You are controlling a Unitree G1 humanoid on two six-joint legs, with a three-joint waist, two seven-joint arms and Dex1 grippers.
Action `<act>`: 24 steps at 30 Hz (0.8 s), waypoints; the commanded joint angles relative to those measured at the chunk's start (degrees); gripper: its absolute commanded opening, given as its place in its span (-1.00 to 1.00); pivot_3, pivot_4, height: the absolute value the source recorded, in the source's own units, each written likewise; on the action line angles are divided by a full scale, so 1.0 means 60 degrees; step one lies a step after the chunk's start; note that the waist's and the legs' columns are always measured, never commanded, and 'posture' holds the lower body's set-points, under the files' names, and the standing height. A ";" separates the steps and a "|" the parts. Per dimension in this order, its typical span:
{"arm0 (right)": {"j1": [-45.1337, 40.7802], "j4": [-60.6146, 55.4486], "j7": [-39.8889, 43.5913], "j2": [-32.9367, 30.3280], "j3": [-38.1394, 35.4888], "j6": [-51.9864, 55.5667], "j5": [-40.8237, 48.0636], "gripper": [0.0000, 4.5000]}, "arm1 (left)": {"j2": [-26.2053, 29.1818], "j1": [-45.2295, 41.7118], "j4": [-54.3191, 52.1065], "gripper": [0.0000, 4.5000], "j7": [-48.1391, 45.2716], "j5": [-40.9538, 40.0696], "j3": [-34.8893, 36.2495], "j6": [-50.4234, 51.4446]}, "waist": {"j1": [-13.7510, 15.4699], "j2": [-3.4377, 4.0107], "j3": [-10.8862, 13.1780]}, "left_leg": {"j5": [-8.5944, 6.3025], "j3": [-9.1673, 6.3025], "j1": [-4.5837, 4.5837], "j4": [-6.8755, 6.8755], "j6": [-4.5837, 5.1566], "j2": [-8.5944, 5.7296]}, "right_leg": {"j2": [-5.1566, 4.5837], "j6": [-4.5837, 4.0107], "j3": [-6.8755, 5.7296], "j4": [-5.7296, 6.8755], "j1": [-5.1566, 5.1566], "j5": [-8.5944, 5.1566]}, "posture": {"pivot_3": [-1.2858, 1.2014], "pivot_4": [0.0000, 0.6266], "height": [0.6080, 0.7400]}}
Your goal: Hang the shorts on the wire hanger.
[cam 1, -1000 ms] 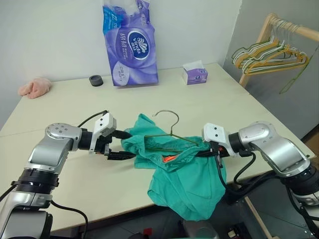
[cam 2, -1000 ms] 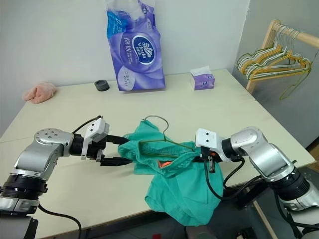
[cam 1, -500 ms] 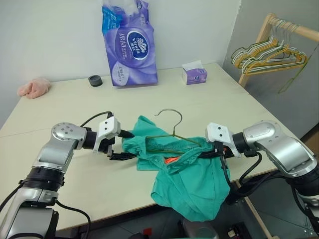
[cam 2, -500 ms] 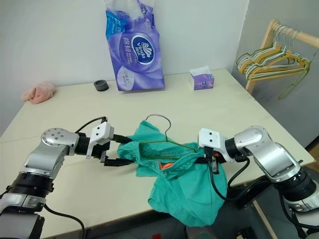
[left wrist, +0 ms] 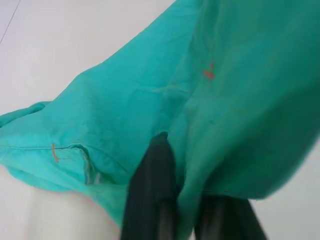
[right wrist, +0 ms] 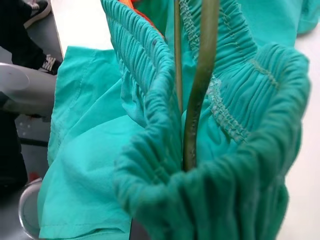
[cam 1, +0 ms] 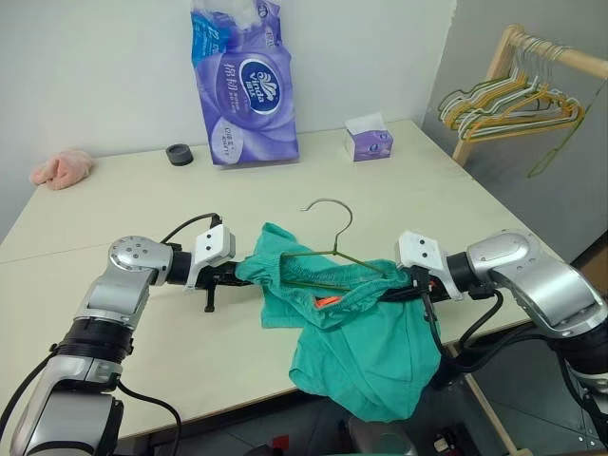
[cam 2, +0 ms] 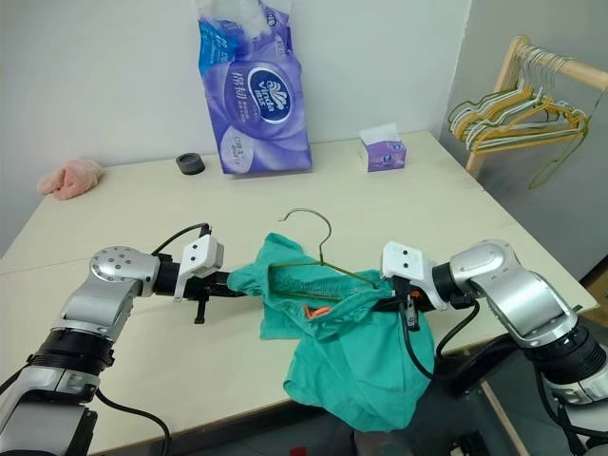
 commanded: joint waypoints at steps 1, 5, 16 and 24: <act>0.0074 -0.0374 0.0212 -0.0248 -0.0489 0.0045 0.0403 -1.00 | -0.0003 -0.0270 0.0042 -0.99 0.0298 0.0038 0.0201 0.0124 | -0.0006 0.0000 0.0000 | 0.0000 -0.0001 0.0000 0.0000 0.0000 0.0000 | 0.0000 0.0000 0.0000 0.0000 0.0000 0.0000 | -0.27 -0.93 1.00; 0.0348 -0.0593 0.0355 -0.0611 -0.0768 0.0228 0.0798 -1.00 | -0.0026 -0.0257 0.0343 -0.99 0.0680 0.0187 0.0264 -0.0044 | -0.0015 0.0000 0.0000 | 0.0000 -0.0003 -0.0003 0.0000 0.0000 0.0000 | 0.0000 0.0000 -0.0003 -0.0001 0.0000 0.0000 | -0.27 -0.92 1.00; 0.0825 -0.0925 0.0426 -0.1240 -0.1321 0.0504 0.1538 -1.00 | -0.0051 -0.0206 0.0669 -0.99 0.0993 0.0423 0.0185 -0.0468 | -0.0032 0.0000 0.0000 | 0.0000 -0.0005 -0.0006 0.0000 0.0000 0.0000 | 0.0000 0.0000 -0.0007 -0.0002 0.0000 0.0000 | -0.27 -0.92 1.00; 0.0633 -0.0876 0.0062 -0.0887 -0.1121 0.0660 0.1643 -1.00 | -0.0450 0.0037 -0.0175 -0.99 0.1179 -0.0062 0.0325 -0.0029 | -0.0038 0.0001 0.0000 | 0.0000 -0.0003 -0.0007 0.0000 0.0000 0.0000 | 0.0000 0.0001 -0.0005 -0.0002 0.0000 0.0000 | -0.27 -0.91 1.00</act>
